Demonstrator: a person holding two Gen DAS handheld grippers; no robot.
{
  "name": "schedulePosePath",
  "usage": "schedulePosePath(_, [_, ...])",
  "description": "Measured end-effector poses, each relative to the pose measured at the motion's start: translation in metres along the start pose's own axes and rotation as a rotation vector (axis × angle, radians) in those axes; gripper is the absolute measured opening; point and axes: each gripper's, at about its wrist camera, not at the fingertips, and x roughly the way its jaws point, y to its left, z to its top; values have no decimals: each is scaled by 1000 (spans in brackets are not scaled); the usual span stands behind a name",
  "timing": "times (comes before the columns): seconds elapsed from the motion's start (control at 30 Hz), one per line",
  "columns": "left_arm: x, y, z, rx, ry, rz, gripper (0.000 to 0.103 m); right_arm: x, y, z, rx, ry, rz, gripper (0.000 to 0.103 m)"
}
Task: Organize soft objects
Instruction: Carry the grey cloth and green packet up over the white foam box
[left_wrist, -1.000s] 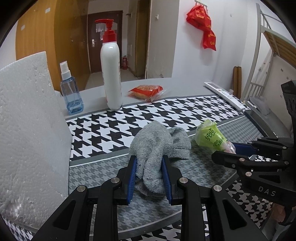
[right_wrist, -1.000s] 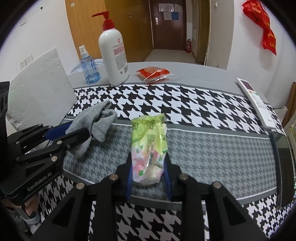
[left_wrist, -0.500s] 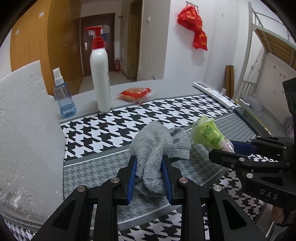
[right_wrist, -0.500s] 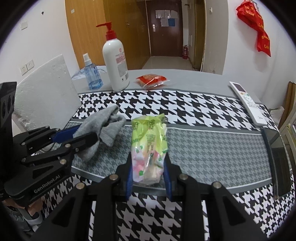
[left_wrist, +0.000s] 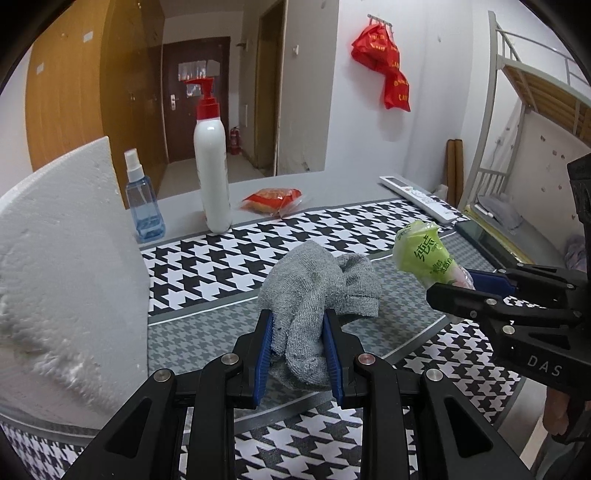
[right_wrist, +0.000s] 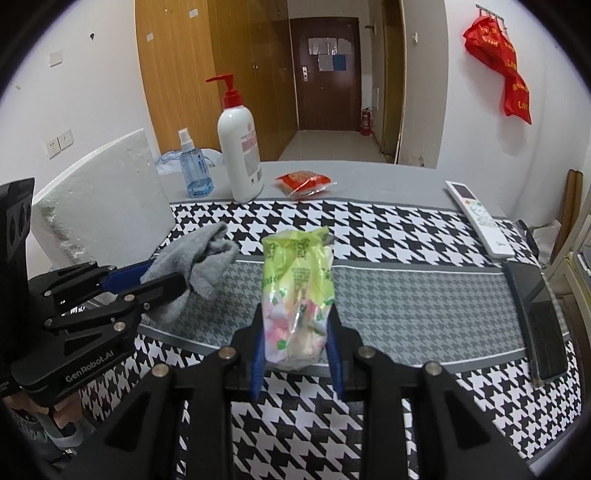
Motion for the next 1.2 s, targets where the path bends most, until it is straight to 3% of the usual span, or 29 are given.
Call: schedulePosePath(1.2, [-90,0,17,39,-196,62,28,-65,29,20,-50,-188,-12,33])
